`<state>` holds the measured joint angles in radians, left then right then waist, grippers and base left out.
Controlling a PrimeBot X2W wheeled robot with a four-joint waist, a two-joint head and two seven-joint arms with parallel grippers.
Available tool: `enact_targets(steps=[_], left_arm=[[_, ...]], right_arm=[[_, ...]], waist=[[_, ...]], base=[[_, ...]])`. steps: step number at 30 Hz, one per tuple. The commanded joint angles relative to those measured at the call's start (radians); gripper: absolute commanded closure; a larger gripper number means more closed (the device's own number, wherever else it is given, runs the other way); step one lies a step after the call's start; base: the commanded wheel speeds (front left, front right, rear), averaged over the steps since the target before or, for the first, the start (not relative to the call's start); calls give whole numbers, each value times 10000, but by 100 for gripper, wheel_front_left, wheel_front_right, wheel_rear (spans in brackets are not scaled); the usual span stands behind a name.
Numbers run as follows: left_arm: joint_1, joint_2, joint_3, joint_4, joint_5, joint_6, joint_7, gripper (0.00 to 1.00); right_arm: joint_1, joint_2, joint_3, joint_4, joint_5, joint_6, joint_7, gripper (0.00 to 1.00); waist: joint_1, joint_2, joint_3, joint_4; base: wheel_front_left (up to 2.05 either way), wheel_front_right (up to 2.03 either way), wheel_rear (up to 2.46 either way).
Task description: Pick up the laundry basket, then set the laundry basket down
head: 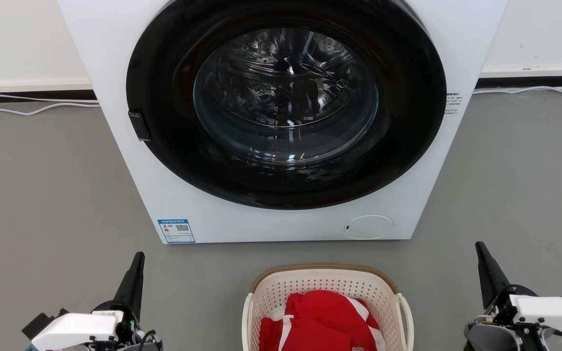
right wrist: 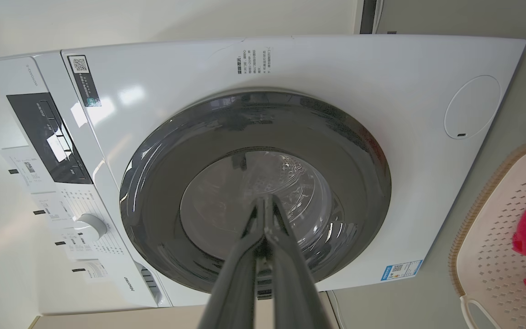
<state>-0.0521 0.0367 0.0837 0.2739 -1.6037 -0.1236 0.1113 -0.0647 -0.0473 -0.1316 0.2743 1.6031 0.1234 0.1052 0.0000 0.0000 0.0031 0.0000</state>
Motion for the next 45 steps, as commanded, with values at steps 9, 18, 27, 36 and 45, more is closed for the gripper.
enact_targets(steps=[9, 18, 27, 36, 45], left_arm=[[-558, 135, 297, -291, -53, -71, 16, 100], [-558, 135, 297, -291, -53, -71, 16, 100], [-558, 135, 297, -291, -53, -71, 16, 100], [-558, 135, 297, -291, -53, -71, 16, 100], [-558, 135, 297, -291, -53, -71, 16, 100]], right_arm=[[-432, -29, 182, -296, 58, 73, 78, 100], [-432, -29, 182, -296, 58, 73, 78, 100], [-432, -29, 182, -296, 58, 73, 78, 100], [-432, -29, 182, -296, 58, 73, 78, 100], [-432, -29, 182, -296, 58, 73, 78, 100]], waist=[[0, 0, 0, 0], [0, 0, 0, 0], [0, 0, 0, 0], [0, 0, 0, 0], [0, 0, 0, 0]], base=[[0, 0, 0], [0, 0, 0], [0, 0, 0], [0, 0, 0], [0, 0, 0]])
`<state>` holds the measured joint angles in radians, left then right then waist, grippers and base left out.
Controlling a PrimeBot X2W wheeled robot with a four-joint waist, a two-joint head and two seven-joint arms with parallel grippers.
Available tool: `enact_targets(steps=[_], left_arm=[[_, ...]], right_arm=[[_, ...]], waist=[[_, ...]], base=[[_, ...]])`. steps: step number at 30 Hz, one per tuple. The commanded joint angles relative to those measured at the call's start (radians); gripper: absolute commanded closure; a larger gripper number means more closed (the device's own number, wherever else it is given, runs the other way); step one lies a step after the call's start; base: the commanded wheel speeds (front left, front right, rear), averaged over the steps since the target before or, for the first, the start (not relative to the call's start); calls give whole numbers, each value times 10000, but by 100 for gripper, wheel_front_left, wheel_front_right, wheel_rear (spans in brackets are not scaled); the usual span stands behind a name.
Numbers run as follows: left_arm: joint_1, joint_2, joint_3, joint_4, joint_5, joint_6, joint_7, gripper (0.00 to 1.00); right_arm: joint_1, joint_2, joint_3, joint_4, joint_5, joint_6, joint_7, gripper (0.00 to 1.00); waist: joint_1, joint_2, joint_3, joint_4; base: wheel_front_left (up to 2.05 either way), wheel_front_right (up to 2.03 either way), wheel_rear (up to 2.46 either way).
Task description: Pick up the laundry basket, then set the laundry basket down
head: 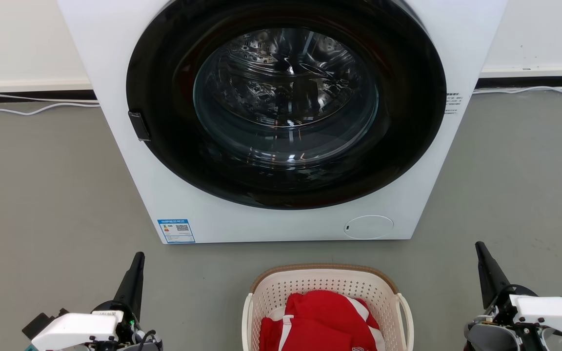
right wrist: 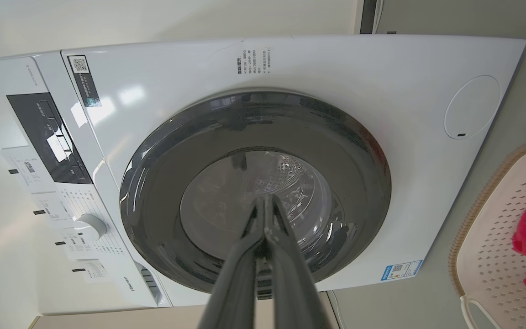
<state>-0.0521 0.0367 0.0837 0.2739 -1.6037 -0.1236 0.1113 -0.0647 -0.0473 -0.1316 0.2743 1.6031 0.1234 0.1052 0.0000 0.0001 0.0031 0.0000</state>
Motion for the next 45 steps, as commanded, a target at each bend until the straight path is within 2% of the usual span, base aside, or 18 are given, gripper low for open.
enact_targets(steps=[1, 45], left_arm=[[-558, 135, 297, -291, -53, -71, 16, 100], [-558, 135, 297, -291, -53, -71, 16, 100]], right_arm=[[-432, -29, 182, -296, 58, 73, 78, 100], [-432, -29, 182, -296, 58, 73, 77, 100]], waist=[[0, -1, 0, 0], [0, -1, 0, 0]], base=[[0, 0, 0], [0, 0, 0]])
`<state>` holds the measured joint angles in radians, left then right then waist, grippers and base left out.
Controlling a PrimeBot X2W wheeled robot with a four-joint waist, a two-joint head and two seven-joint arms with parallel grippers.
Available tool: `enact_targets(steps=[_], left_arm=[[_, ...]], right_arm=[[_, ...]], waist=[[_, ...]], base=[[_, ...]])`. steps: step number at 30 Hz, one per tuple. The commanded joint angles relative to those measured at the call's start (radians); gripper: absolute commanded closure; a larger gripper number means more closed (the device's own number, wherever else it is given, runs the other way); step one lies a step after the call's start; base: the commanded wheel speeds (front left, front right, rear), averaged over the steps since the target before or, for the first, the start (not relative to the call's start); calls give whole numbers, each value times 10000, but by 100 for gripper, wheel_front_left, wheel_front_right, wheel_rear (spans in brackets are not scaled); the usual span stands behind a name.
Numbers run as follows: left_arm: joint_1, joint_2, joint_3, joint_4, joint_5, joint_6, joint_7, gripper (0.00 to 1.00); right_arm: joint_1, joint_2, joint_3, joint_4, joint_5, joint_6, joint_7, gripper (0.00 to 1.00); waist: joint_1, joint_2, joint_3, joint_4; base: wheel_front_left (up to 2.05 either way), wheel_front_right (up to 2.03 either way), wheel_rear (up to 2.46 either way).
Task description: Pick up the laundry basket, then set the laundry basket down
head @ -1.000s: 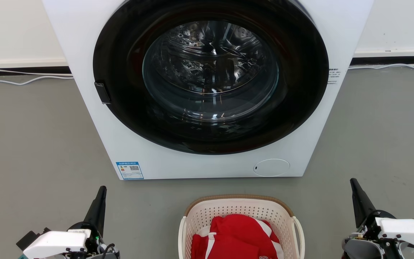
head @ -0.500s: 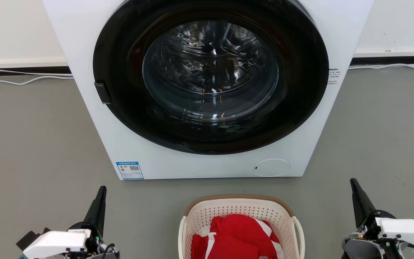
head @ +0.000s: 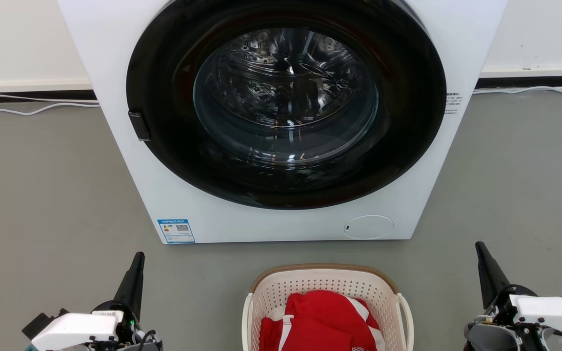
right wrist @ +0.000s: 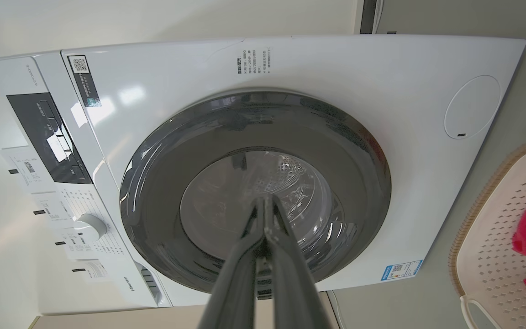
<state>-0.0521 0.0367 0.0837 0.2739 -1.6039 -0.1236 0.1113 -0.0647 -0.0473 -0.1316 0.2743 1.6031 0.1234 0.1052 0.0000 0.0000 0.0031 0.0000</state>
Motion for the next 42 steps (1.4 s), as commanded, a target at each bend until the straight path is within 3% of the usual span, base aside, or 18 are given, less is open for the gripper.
enact_targets(steps=[1, 37, 38, 42], left_arm=[[-558, 135, 297, -291, -51, -71, 16, 100], [-558, 135, 297, -291, -51, -71, 16, 100], [-1, 0, 1, -2, -1, 0, -1, 0], [165, -59, -31, 261, -1, 5, -37, 0]], right_arm=[[-432, -29, 182, -296, 58, 73, 77, 100], [-432, -29, 182, -296, 58, 73, 77, 100], [-2, 0, 2, -2, 1, 0, 0, 0], [97, 30, 55, 254, -8, -3, -18, 0]], waist=[[0, 0, 0, 0], [0, 0, 0, 0], [0, 0, 0, 0], [0, 0, 8, -1]], base=[[0, 0, 0], [0, 0, 0], [0, 0, 0], [0, 0, 0]])
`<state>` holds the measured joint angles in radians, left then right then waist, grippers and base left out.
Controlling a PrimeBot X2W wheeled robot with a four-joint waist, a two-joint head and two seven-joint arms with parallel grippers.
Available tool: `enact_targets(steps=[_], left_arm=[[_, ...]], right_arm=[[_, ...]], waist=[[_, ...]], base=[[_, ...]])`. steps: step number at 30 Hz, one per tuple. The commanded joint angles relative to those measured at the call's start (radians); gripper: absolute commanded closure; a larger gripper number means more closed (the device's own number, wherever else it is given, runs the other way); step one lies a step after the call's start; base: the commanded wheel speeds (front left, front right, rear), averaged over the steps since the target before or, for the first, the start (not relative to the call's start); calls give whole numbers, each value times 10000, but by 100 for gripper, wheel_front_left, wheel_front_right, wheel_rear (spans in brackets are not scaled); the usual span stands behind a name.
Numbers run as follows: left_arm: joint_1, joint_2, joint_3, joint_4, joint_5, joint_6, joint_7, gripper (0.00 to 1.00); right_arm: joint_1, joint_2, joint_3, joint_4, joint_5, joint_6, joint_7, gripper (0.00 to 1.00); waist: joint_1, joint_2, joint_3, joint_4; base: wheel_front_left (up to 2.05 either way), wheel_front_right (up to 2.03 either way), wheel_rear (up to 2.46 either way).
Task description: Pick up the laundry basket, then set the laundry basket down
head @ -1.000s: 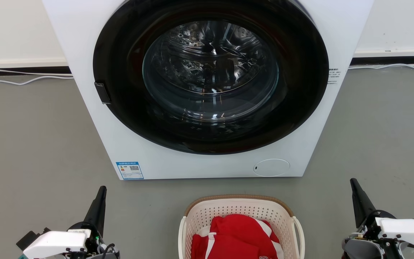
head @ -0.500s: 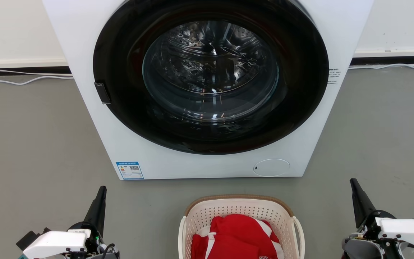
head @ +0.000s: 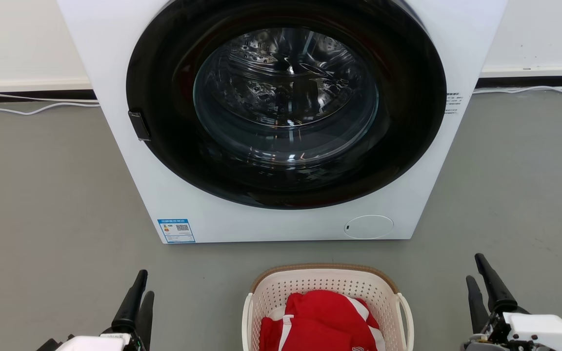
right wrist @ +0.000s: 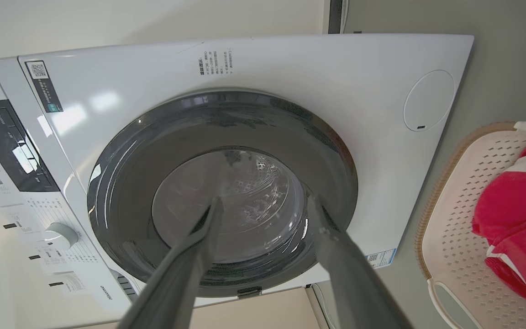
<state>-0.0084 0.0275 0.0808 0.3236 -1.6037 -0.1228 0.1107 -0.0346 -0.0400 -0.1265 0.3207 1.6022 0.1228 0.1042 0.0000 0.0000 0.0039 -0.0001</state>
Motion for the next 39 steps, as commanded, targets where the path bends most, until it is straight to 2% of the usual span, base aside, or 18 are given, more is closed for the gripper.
enact_targets(steps=[1, 6, 10, 21, 39], left_arm=[[-281, 34, -23, -260, -3, -3, -60, 0], [-311, 42, -132, -379, 2, -6, -212, 0], [-322, 48, -208, -483, 8, -9, -332, 0], [-390, 66, -351, -835, 644, -16, -661, 0], [-461, 94, -596, -1313, 3430, -27, -1198, 0]], right_arm=[[-210, -43, 19, -244, 2, 3, -27, 0], [-228, -46, 107, -414, 20, 6, -150, 0], [-227, -48, 184, -539, 39, 9, -249, 0], [-295, -178, 535, -906, -417, 16, -624, 0], [-393, -469, 1137, -1359, -1677, 27, -1172, 0]], waist=[[1, 0, 4, 0], [22, 0, -15, -1], [2, 0, 7, 0], [0, 0, 27, -3], [0, 0, 70, -59]], base=[[0, 0, 0], [0, 0, 0], [0, 0, 0], [0, 0, 0], [0, 0, 0]])
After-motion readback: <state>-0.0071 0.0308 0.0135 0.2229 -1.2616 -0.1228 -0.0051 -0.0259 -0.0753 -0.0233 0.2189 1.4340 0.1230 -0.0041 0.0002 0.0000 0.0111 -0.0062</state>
